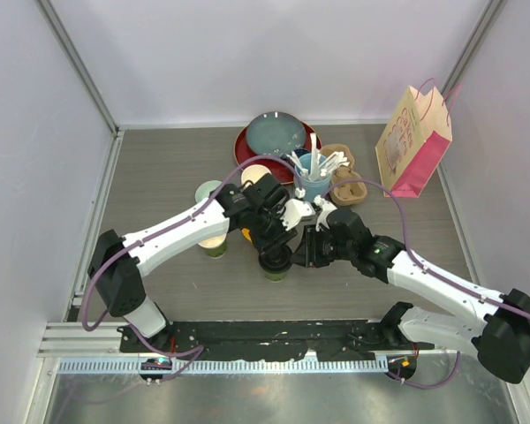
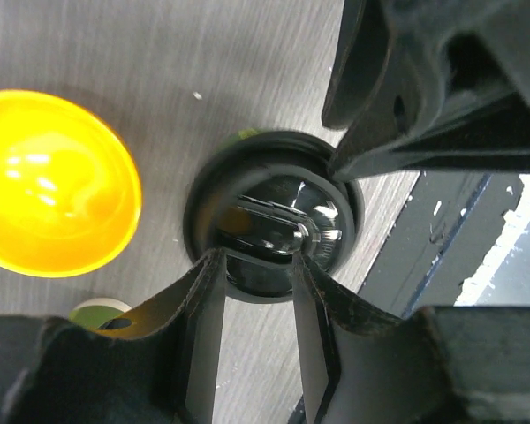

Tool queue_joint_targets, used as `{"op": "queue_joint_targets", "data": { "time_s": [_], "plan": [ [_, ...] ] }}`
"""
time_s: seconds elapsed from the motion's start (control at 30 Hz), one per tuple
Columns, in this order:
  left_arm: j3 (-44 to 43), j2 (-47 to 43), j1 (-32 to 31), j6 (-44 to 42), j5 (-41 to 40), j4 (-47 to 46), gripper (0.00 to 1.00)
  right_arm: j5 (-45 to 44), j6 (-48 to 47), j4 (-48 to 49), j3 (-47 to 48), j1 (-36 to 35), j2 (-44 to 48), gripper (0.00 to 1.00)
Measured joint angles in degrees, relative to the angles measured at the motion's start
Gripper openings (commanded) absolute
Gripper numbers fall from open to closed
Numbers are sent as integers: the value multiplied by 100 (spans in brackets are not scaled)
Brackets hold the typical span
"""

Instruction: Pack the takeout coffee

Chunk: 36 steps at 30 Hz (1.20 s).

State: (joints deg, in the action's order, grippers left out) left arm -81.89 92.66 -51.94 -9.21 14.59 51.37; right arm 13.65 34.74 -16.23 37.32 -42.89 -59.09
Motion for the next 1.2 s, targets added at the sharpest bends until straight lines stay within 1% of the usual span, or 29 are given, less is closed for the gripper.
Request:
{"op": "queue_joint_targets", "data": {
  "time_s": [0.17, 0.27, 0.4, 0.47, 0.57, 0.6, 0.7, 0.97, 1.2],
  "plan": [
    [284, -50, 22, 133, 157, -87, 39, 83, 50, 122, -79, 0, -81, 30],
    [400, -111, 22, 160, 238, -190, 40, 122, 87, 238, -136, 0, -94, 27],
    [472, -149, 39, 173, 271, -254, 39, 175, 179, 424, -223, 9, -107, 17],
    [551, -195, 63, 170, 273, -315, 39, 221, 310, 566, -297, 79, -116, 15],
    [678, -275, 72, 164, 260, -428, 39, 310, 509, 824, -466, 216, -118, 9],
    [717, -297, 72, 160, 258, -466, 39, 348, 555, 911, -531, 254, -118, 5],
    [787, -334, 74, 155, 267, -546, 39, 511, 726, 1231, -754, 363, -136, 1],
    [896, -372, 114, 149, 234, -647, 39, 844, 951, 1869, -1005, 479, -361, 1],
    [905, -372, 153, 142, 249, -660, 39, 990, 1104, 2291, -1248, 555, -354, 1]
  ]
}}
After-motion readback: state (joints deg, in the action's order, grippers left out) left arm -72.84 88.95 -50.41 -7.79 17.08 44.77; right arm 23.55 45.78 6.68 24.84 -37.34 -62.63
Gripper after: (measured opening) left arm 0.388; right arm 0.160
